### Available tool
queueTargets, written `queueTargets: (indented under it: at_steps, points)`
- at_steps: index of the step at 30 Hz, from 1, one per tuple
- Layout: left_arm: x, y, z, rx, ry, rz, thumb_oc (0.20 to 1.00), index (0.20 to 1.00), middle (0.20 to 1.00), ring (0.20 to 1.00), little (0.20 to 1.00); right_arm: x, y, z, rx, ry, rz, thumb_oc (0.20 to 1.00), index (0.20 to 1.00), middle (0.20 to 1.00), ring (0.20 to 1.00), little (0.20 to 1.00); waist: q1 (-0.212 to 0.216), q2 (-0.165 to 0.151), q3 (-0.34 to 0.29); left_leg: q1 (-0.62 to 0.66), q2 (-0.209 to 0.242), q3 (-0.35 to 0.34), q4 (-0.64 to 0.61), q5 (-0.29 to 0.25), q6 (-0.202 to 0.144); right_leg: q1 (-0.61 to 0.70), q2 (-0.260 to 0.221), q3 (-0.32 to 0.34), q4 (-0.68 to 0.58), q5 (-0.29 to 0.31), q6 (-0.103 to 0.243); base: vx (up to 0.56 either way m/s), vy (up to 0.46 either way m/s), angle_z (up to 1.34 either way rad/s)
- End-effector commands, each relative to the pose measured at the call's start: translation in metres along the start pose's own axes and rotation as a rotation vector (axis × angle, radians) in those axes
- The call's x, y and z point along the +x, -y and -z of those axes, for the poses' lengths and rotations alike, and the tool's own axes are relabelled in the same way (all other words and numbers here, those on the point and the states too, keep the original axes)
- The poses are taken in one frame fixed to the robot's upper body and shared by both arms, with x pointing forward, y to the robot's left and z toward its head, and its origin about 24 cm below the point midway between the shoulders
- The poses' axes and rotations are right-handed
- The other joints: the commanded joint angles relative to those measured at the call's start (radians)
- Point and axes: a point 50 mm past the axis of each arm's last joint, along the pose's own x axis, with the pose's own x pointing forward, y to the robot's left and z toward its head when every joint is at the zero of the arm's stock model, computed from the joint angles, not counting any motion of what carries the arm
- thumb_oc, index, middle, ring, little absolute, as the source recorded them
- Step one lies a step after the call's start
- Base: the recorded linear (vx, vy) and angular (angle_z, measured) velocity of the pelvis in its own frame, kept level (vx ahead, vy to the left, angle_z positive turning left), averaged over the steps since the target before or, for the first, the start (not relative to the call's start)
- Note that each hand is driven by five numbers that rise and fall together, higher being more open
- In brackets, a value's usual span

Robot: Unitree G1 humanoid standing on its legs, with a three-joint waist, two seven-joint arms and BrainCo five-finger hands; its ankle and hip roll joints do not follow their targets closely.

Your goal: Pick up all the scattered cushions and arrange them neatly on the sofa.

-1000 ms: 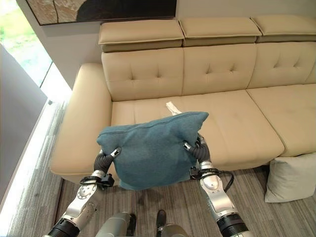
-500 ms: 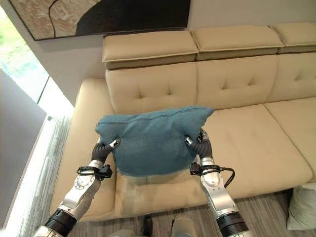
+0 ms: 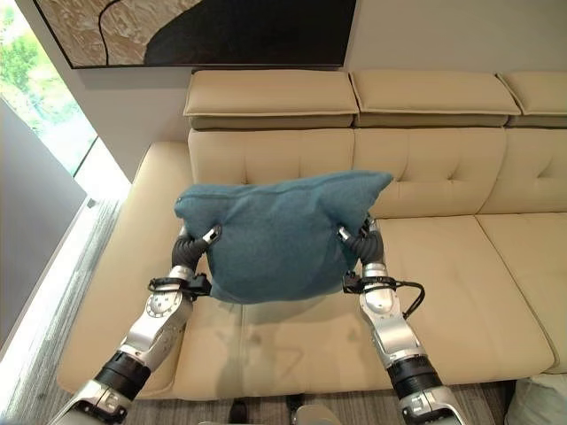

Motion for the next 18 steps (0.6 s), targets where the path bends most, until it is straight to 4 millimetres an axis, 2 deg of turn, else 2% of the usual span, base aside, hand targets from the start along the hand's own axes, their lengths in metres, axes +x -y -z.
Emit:
queueTargets:
  at_steps: [1, 5, 7, 13, 15, 16, 18]
  points:
    - [0.028, 0.050, -0.049, -0.047, 0.235, 0.167, 0.200, 0.200, 0.200, 0.200, 0.200, 0.020, -0.027, -0.056, 0.114, 0.245, -0.084, 0.200, 0.200, 0.200, 0.200, 0.200, 0.005, -0.002, -0.069, -0.043, -0.011, 0.067, 0.004, -0.018, -0.024, 0.027, -0.047, -0.042, 0.015, -0.090, 0.074, -0.02, -0.035, 0.02]
    - [0.048, 0.062, -0.070, -0.032, 0.287, 0.176, 0.200, 0.200, 0.200, 0.200, 0.200, 0.041, -0.036, -0.082, 0.113, 0.314, -0.080, 0.200, 0.200, 0.200, 0.200, 0.200, 0.001, 0.005, -0.051, -0.107, -0.008, 0.067, 0.004, 0.000, -0.037, -0.025, -0.041, -0.054, 0.011, -0.084, 0.077, -0.05, -0.030, 0.05]
    - [0.052, 0.063, -0.075, -0.023, 0.300, 0.171, 0.200, 0.200, 0.200, 0.200, 0.200, 0.046, -0.037, -0.086, 0.106, 0.323, -0.076, 0.200, 0.200, 0.200, 0.200, 0.200, -0.001, 0.007, -0.047, -0.123, -0.007, 0.066, 0.004, 0.006, -0.039, -0.040, -0.041, -0.055, 0.011, -0.081, 0.077, -0.05, -0.007, 0.19]
    - [0.081, 0.072, -0.115, 0.046, 0.390, 0.156, 0.200, 0.200, 0.200, 0.200, 0.200, 0.078, -0.038, -0.129, 0.104, 0.417, -0.031, 0.200, 0.200, 0.200, 0.200, 0.200, -0.009, 0.023, -0.020, -0.273, -0.019, 0.053, 0.004, 0.049, -0.053, -0.188, -0.036, -0.051, 0.025, -0.051, 0.075, -0.07, -0.005, 0.11]
    - [0.094, 0.071, -0.143, 0.093, 0.459, 0.134, 0.200, 0.200, 0.200, 0.200, 0.200, 0.094, -0.035, -0.155, 0.079, 0.468, -0.005, 0.200, 0.200, 0.200, 0.200, 0.200, -0.005, 0.029, -0.019, -0.343, -0.023, 0.054, 0.004, 0.068, -0.059, -0.257, -0.040, -0.044, 0.035, -0.036, 0.079, -0.02, 0.000, 0.02]
    - [0.094, 0.071, -0.144, 0.092, 0.461, 0.134, 0.200, 0.200, 0.200, 0.200, 0.200, 0.094, -0.035, -0.156, 0.079, 0.470, -0.005, 0.200, 0.200, 0.200, 0.200, 0.200, -0.005, 0.029, -0.020, -0.347, -0.023, 0.054, 0.004, 0.069, -0.059, -0.262, -0.040, -0.044, 0.036, -0.036, 0.079, 0.00, 0.000, 0.00]
    - [0.102, 0.067, -0.167, 0.131, 0.519, 0.113, 0.200, 0.200, 0.200, 0.200, 0.200, 0.104, -0.027, -0.174, 0.056, 0.510, 0.027, 0.200, 0.200, 0.200, 0.200, 0.200, -0.001, 0.035, -0.017, -0.392, -0.026, 0.052, 0.004, 0.078, -0.062, -0.306, -0.045, -0.037, 0.038, -0.029, 0.082, 0.01, 0.004, -0.02]
